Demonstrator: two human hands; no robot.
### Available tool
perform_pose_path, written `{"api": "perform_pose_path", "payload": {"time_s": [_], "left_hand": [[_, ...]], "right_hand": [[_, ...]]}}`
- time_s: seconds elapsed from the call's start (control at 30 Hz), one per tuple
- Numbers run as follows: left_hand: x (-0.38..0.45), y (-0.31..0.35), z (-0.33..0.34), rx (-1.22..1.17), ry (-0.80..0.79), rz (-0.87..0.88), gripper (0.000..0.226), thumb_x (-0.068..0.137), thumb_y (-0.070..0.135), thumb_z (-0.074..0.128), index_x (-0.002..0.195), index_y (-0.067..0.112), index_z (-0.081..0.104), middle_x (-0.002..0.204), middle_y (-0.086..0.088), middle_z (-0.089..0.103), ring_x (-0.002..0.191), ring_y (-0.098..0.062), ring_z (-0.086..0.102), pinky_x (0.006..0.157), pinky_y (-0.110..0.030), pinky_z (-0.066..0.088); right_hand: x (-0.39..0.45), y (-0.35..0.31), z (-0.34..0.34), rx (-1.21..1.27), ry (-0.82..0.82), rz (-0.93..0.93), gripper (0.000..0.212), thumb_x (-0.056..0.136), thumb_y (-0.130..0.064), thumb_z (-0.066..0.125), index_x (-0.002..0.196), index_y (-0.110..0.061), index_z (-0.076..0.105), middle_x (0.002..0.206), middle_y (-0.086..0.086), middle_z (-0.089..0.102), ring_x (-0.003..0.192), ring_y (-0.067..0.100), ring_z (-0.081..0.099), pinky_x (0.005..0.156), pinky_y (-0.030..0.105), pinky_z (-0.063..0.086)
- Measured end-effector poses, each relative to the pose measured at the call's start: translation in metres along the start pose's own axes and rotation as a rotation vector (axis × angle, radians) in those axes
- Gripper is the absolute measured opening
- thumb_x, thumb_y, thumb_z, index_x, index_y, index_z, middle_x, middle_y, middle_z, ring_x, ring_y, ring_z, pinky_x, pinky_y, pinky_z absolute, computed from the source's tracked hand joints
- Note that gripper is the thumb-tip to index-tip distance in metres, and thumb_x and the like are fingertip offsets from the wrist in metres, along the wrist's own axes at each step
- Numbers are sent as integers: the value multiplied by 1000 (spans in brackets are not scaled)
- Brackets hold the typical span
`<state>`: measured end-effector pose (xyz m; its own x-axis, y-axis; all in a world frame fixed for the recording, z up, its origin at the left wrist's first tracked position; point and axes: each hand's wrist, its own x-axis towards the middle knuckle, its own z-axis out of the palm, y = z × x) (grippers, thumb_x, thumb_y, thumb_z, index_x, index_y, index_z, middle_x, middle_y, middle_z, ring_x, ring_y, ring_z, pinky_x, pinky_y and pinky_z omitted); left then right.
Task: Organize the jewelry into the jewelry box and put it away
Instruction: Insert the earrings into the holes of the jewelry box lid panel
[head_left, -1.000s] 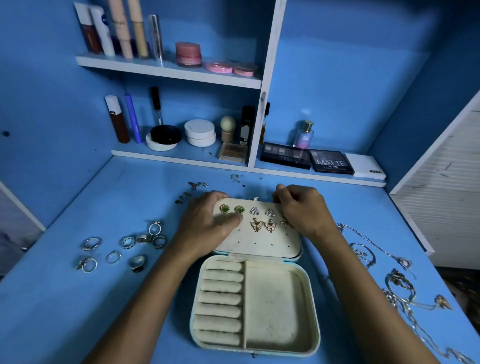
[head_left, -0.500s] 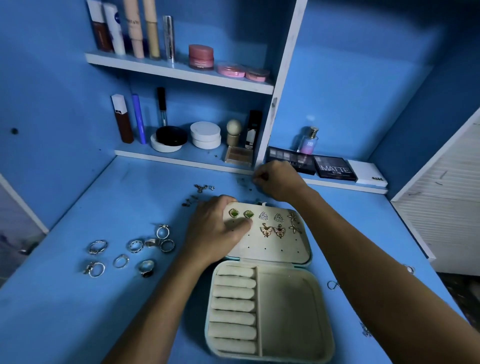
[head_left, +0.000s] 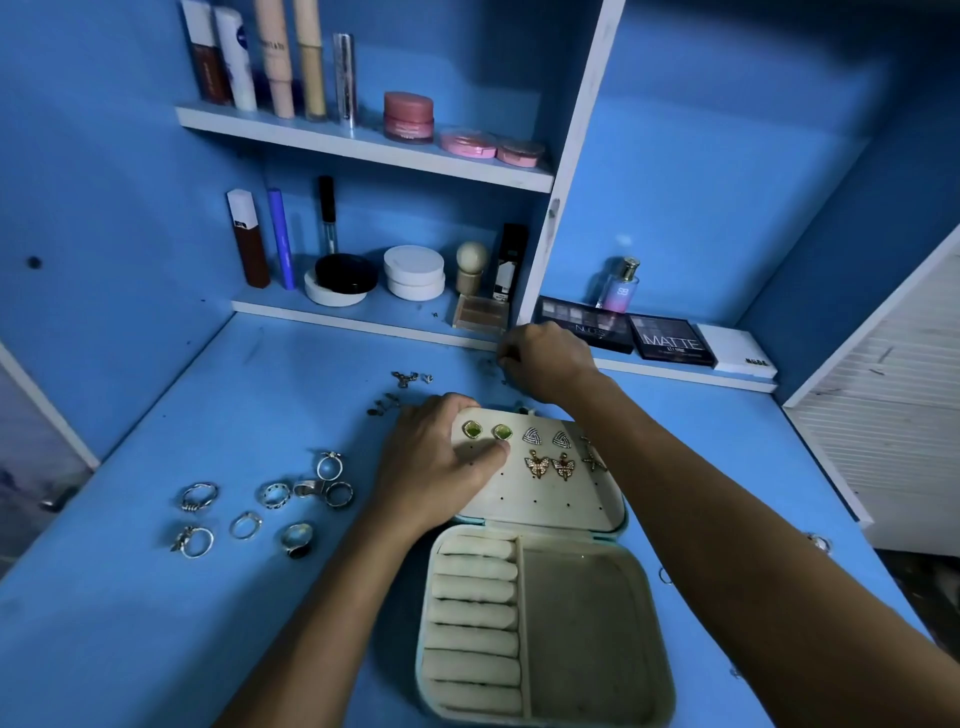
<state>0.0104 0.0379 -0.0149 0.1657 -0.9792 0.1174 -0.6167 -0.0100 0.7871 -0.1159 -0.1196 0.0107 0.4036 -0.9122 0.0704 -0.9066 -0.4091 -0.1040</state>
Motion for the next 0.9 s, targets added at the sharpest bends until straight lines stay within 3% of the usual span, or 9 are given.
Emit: {"api": "perform_pose_path", "payload": {"time_s": [0.13,0.27,0.37,0.43,0.53,0.67,0.9], "left_hand": [[1,-1,0,-10,-7,0,46,86,40,70,126,24,55,107,14,41,124,-17,41,102,-28,34],[2,-2,-1,-40,-20,-11,46,85,40,70,126,25,55,106,18,43,124,-16,42,104,-31,36],[2,-4,-2,-84,-38,-20,45,84,40,72,124,27,56,100,27,41,122,-16,43,104,-39,42],[2,-5,-2,-83,-35,-11,45,84,40,73,123,27,57,103,23,44,122,-15,43,105,-39,39],[2,-6,-3,-99,-38,-22,46,83,42,73,124,28,56,110,19,45,124,-13,42,107,-37,37],[2,-5,-4,-141,-48,-32,54,71,57,68,118,35,57,115,21,52,121,-13,47,104,-41,42],[-2,0,-10,-147,-18,19,49,73,53,73,117,39,56,113,27,50,122,-11,45,104,-40,41]], "right_hand": [[-2,3,-1,63,-31,7,21,94,-24,49,102,-25,69,105,4,70,94,29,65,69,31,50],[-10,11,-9,249,-45,19,14,89,-18,56,82,-21,68,92,1,71,88,23,66,73,31,56],[-18,17,-18,391,-31,43,16,87,-11,61,74,-12,71,67,-11,68,64,5,63,55,13,47],[-26,22,-23,565,-75,98,17,86,-6,67,72,-14,71,58,-13,67,49,-3,58,53,13,48],[-38,28,-31,784,-111,150,14,85,-2,74,76,-11,69,71,4,72,56,7,65,60,22,56],[-56,37,-40,940,-69,164,15,88,6,68,78,-6,68,71,7,70,67,21,65,59,19,57],[-80,58,-49,962,-3,186,18,91,3,66,82,-12,72,78,4,71,71,11,68,70,18,59]]}}
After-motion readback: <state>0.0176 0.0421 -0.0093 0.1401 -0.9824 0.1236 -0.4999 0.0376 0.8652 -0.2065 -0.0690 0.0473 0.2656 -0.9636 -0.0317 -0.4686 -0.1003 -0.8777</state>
